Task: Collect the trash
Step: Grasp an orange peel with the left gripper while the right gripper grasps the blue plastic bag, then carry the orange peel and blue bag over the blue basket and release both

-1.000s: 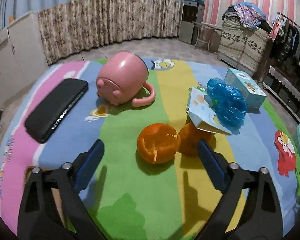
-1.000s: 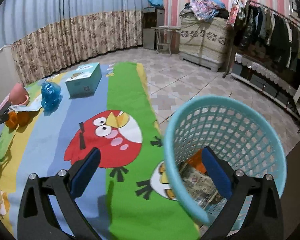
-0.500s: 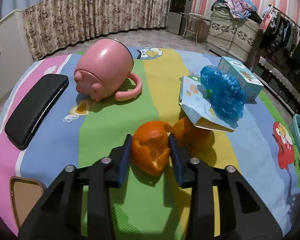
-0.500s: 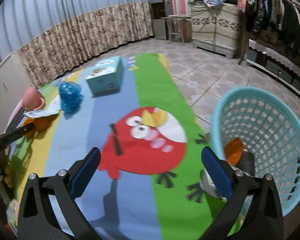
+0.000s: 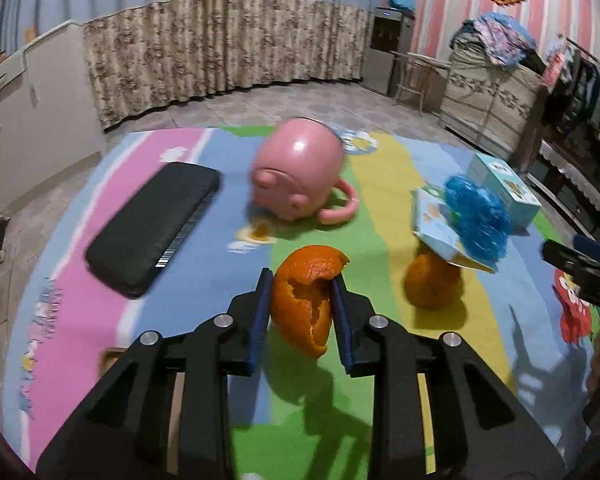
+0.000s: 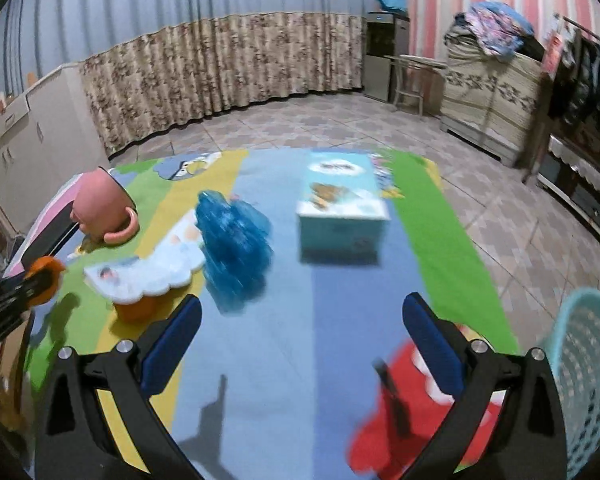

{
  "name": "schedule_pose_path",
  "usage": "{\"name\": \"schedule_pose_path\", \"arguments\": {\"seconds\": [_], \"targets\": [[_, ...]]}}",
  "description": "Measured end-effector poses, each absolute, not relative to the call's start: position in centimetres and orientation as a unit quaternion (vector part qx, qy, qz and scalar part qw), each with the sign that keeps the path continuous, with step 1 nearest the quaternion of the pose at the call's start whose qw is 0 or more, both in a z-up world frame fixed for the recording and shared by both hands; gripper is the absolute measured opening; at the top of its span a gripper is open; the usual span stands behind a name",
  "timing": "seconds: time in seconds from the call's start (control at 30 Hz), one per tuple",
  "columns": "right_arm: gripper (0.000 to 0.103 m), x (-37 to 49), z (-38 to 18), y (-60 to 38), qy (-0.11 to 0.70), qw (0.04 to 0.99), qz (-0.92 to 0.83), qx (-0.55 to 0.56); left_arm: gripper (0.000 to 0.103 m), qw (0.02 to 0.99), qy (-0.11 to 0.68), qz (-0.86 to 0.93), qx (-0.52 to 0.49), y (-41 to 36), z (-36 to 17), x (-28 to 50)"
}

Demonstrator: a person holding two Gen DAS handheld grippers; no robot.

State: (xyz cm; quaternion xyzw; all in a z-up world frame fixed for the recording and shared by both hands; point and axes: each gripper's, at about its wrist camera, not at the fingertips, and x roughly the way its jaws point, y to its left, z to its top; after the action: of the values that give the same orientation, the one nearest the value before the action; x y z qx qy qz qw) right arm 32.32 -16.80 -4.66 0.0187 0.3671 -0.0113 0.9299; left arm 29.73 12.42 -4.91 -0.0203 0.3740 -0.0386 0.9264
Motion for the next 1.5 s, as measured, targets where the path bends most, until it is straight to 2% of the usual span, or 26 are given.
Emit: {"name": "schedule_pose_path", "arguments": {"seconds": [0.1,0.17,0.23,0.27,0.33,0.43,0.73,1.13,1.5], "targets": [[0.097,34.9,-5.8,-15.5,0.385,0.923,-0.005,0.012,0.027,0.925,0.377,-0.020,-0.033,14.4,-4.8,30.1],[0.090,35.8,-6.3,-14.9,0.389,0.921,0.004,0.015,0.027,0.925,0.376,-0.012,-0.042,15.5,-4.7,30.2],[0.071,36.6,-6.9,-14.2,0.402,0.915,0.017,0.013,0.027,0.926,0.374,-0.004,-0.043,16.1,-4.7,30.2],[0.065,37.1,-7.2,-13.8,0.410,0.912,0.023,0.009,0.027,0.926,0.374,-0.001,-0.043,16.3,-4.7,30.3],[0.042,37.4,-7.6,-13.6,0.420,0.907,0.035,0.009,0.027,0.926,0.375,0.003,-0.045,16.4,-4.6,30.6],[0.032,36.6,-7.0,-13.8,0.410,0.911,0.047,0.009,0.027,0.928,0.369,0.006,-0.046,16.5,-4.2,30.5],[0.031,30.8,-3.3,-17.2,0.367,0.929,0.044,0.031,0.027,0.937,0.348,-0.001,-0.031,14.4,-1.9,29.4],[0.031,18.0,1.4,-28.0,0.294,0.953,-0.040,0.057,0.027,0.948,0.311,-0.066,-0.010,5.9,1.5,25.2],[0.031,10.0,0.4,-38.2,0.269,0.945,-0.165,0.091,0.027,0.945,0.306,-0.119,-0.001,-2.2,2.4,22.6]]}}
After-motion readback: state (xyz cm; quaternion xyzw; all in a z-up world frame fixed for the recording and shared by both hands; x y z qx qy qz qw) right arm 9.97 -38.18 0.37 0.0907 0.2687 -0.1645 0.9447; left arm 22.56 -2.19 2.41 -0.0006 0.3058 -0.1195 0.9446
